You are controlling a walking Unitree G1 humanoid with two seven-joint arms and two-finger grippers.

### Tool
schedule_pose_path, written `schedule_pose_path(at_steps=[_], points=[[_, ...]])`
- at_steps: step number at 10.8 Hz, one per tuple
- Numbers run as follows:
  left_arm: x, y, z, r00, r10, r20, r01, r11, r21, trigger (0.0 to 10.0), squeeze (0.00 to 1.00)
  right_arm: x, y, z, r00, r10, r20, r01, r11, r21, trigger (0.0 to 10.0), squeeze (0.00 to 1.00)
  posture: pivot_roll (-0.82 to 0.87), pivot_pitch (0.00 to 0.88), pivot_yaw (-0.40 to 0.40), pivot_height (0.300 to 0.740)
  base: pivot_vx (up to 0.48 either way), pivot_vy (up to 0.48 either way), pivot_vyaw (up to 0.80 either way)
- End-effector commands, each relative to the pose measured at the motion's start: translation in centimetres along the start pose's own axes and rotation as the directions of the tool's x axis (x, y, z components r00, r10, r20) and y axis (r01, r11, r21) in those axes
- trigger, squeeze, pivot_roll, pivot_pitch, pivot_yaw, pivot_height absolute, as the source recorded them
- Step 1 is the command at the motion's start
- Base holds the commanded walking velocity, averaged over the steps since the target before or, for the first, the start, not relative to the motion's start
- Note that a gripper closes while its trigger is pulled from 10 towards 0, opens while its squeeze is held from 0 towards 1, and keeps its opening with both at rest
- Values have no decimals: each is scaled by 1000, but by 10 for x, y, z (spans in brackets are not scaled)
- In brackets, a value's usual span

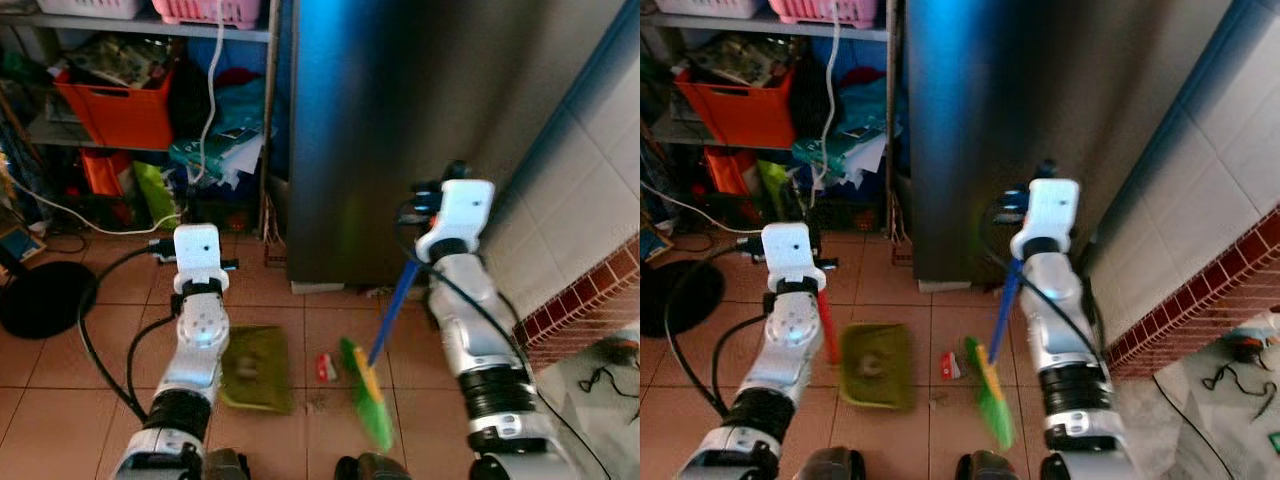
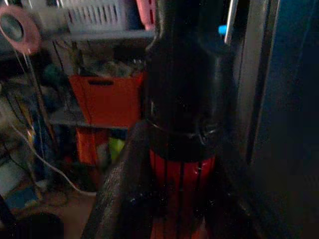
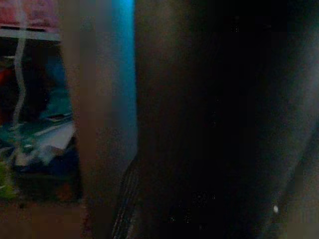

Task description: Sweep floor

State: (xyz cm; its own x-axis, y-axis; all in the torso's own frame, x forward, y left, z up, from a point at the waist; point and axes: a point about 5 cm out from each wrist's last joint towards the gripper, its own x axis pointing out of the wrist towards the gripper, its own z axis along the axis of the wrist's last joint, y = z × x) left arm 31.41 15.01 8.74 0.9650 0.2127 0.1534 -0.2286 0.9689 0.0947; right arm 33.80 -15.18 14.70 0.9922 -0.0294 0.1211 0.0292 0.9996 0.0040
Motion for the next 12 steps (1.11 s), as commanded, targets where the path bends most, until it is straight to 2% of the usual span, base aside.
schedule_pose_path(at_steps=[1,3,6,8,9,10,11,12], points=[[2,-4,2,999,-23,27,24,1000,-18,10000,0,3,-4,9,999,-27,24,27,1000,-4,10000,0,-90,103,-81,740,0,0,0],[3,-14,-10,995,-83,-49,80,995,-54,10000,0,4,-2,2,994,-95,-48,98,993,69,10000,0,-83,104,-82,740,0,0,0],[4,-13,-16,993,-93,-78,88,994,-62,10000,0,4,-2,-11,967,-181,-181,221,947,234,10000,0,-81,104,-62,740,0,0,0],[5,-13,-18,992,-98,-82,94,994,-62,10000,0,3,0,-13,952,-188,-243,266,899,346,10000,0,-81,99,-57,740,0,0,0],[5,-14,-18,991,-102,-84,97,993,-61,10000,0,7,3,-7,949,-170,-264,276,854,442,10000,0,-82,95,-57,740,0,0,0],[5,-14,-18,991,-105,-85,100,993,-60,10000,0,13,12,8,970,-110,-218,210,828,520,10000,0,-83,92,-57,740,0,0,0],[6,-15,-19,991,-106,-86,101,993,-61,10000,0,21,25,34,992,-12,-127,86,798,597,10000,0,-84,86,-56,740,0,0,0],[6,-15,-19,991,-107,-86,102,993,-61,10000,0,25,29,49,998,29,-56,9,817,576,10000,0,-84,86,-56,740,0,0,0]])
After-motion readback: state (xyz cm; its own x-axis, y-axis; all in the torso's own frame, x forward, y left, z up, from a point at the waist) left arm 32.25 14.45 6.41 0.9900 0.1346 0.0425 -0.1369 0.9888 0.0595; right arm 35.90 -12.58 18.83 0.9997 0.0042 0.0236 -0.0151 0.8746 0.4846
